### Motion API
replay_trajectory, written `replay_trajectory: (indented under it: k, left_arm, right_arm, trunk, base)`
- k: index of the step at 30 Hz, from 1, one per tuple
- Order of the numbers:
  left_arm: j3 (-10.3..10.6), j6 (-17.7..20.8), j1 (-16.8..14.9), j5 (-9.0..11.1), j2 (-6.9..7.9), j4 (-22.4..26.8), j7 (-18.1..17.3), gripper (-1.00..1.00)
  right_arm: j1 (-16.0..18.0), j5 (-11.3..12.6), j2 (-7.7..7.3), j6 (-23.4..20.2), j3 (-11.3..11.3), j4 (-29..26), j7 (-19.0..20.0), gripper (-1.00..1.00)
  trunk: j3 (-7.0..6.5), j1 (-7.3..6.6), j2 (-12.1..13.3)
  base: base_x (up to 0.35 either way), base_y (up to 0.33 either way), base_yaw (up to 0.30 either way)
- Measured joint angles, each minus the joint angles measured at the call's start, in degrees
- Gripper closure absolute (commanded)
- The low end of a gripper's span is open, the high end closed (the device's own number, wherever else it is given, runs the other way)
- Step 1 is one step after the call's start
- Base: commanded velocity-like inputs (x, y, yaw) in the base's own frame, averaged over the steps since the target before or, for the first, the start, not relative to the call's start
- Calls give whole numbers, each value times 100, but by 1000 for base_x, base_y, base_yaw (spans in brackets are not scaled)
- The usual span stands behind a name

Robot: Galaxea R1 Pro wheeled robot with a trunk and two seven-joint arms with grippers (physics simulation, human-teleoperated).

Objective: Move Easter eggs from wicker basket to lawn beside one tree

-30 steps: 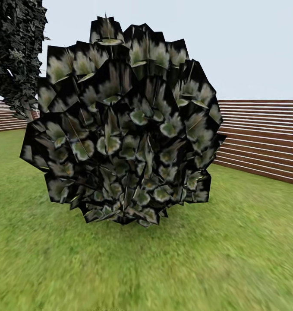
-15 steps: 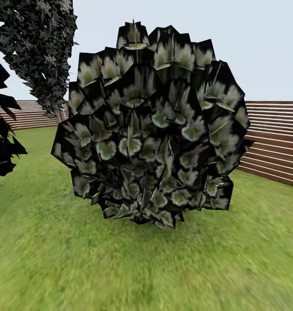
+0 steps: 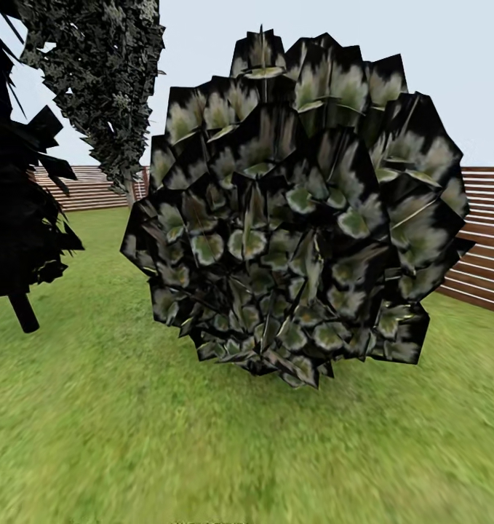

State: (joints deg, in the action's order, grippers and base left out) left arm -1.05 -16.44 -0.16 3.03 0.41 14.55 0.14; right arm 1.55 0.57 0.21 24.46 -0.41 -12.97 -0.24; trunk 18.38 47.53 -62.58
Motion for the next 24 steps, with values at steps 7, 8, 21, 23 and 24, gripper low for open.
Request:
replay_trajectory:
  k: [7,8,21,23,24]
  left_arm:
    - [-23,-267,0,39,6,-68,1,-100]
    - [-62,-404,0,95,5,-68,1,-100]
    - [-376,-834,0,585,5,-92,-34,-100]
    - [-381,-836,0,579,4,-94,-26,-100]
    - [-381,-835,0,578,5,-93,-25,-100]
  right_arm:
    - [0,7,18,-11,-16,-9,-7,-100]
    - [0,6,13,-9,-16,-12,-8,-100]
    - [0,-18,18,145,-13,-16,-412,-100]
    - [0,-29,25,146,-11,-13,-481,-100]
    - [0,-33,27,146,-8,-11,-500,-100]
  trunk:
    - [20,0,0]
    - [23,0,0]
    - [80,0,0]
    - [90,1,0]
    - [95,1,0]
  base:
    - [0,0,258]
    - [0,0,259]
    - [-4,4,250]
    - [-117,137,242]
    - [-161,190,242]
